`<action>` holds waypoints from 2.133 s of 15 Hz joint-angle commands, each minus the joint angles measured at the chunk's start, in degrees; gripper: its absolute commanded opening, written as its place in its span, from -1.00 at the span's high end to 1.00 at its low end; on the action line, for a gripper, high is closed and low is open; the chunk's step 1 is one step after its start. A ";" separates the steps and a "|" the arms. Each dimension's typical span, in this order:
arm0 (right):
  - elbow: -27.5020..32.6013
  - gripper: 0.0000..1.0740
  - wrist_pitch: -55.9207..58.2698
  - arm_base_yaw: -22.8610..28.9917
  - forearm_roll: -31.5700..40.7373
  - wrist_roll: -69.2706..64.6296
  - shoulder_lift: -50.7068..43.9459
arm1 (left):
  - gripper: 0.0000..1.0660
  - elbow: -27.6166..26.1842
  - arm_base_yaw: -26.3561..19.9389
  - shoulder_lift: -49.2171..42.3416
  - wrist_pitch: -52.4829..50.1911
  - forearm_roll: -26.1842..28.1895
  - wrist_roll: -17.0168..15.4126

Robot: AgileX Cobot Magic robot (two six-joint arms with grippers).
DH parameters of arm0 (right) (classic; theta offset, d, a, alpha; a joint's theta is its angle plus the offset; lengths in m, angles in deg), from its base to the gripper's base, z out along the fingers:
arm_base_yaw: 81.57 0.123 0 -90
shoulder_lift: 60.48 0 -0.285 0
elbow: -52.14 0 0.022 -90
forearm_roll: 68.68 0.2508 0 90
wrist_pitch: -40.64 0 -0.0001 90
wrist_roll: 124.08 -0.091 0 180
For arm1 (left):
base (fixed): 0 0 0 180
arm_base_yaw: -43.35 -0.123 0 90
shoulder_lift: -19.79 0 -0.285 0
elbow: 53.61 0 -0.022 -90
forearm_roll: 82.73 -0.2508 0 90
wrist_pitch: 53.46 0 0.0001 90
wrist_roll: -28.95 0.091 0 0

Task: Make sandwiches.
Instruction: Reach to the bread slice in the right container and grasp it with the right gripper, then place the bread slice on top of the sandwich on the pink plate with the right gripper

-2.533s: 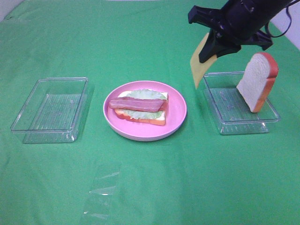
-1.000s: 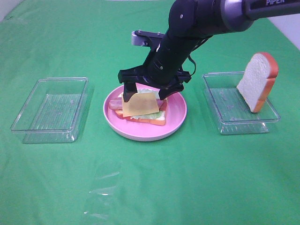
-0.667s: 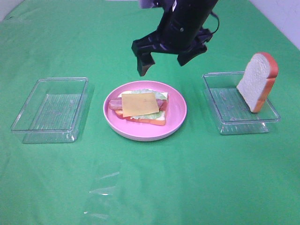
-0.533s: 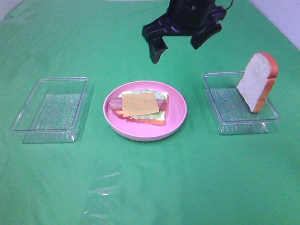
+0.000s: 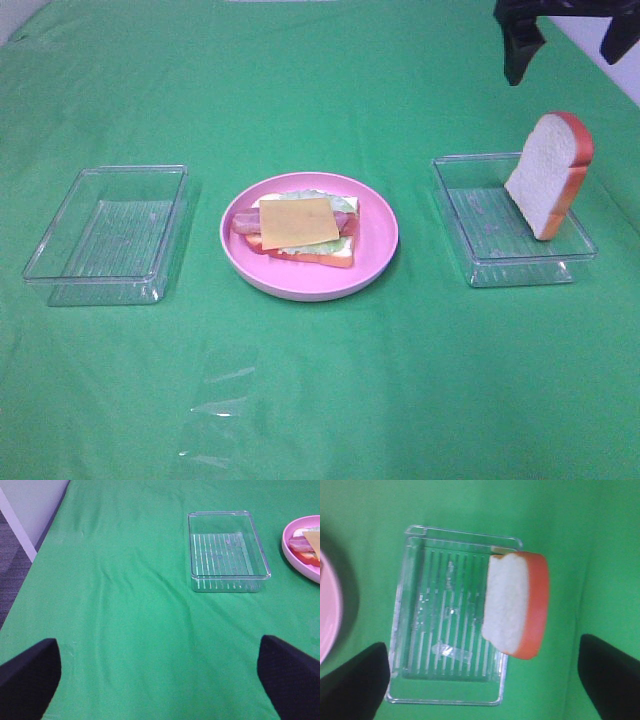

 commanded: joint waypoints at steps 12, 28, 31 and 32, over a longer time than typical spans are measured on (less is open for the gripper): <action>-0.29 -0.67 -3.90 -10.14 14.50 5.50 15.18 | -0.87 0.23 0.52 -0.17 -0.29 0.00 -0.46; -0.63 0.71 -4.41 -0.52 31.28 4.93 5.79 | -0.87 0.23 0.52 -0.17 -0.29 0.00 -0.46; -0.57 0.70 -8.02 7.05 32.09 4.01 7.39 | -0.87 0.23 0.52 -0.17 -0.29 0.00 -0.46; -0.57 0.70 -11.17 10.83 33.92 4.01 8.31 | -0.87 0.23 0.52 -0.17 -0.29 0.00 -0.46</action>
